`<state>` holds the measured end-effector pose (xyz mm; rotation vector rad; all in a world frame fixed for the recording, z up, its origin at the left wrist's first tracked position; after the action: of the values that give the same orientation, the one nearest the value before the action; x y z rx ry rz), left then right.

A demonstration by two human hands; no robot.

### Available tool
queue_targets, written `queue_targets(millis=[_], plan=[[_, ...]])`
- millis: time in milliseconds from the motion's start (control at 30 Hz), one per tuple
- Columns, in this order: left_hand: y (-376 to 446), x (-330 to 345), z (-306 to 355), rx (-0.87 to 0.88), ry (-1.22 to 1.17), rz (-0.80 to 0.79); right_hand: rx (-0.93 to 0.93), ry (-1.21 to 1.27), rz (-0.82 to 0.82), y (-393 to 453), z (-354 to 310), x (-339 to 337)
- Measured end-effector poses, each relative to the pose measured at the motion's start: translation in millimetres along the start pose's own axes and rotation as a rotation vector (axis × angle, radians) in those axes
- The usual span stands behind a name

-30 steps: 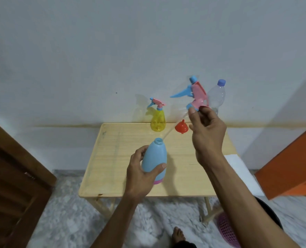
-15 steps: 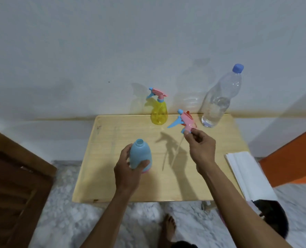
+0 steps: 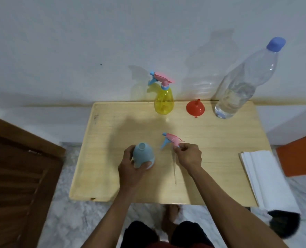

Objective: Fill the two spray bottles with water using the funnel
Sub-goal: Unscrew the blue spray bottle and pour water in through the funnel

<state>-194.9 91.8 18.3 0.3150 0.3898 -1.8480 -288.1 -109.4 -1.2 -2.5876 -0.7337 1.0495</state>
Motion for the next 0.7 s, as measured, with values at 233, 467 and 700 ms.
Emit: queue_targets(millis=[233, 467, 700], plan=[[5.5, 12.3, -7.6, -0.030, 0.004, 0.000, -0.067, -0.250, 0.076, 5.3, 6.2, 12.5], [10.0, 10.1, -7.7, 0.022, 0.026, -0.040, -0.081, -0.319, 0.089, 2.8, 5.2, 16.4], [5.8, 6.4, -7.8, 0.035, 0.068, -0.058, -0.125, -0.261, 0.140, 6.0, -1.7, 2.7]])
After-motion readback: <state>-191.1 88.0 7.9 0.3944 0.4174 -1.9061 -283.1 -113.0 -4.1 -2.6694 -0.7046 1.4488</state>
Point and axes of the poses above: each hand's wrist, its own y-axis towards the middle knuckle, its own x-axis out of the palm, z = x × y, the point moved 2 cm from there along y, towards the middle knuckle, and after that the axes turned 4 degrees about z, right-handed, at the moved point
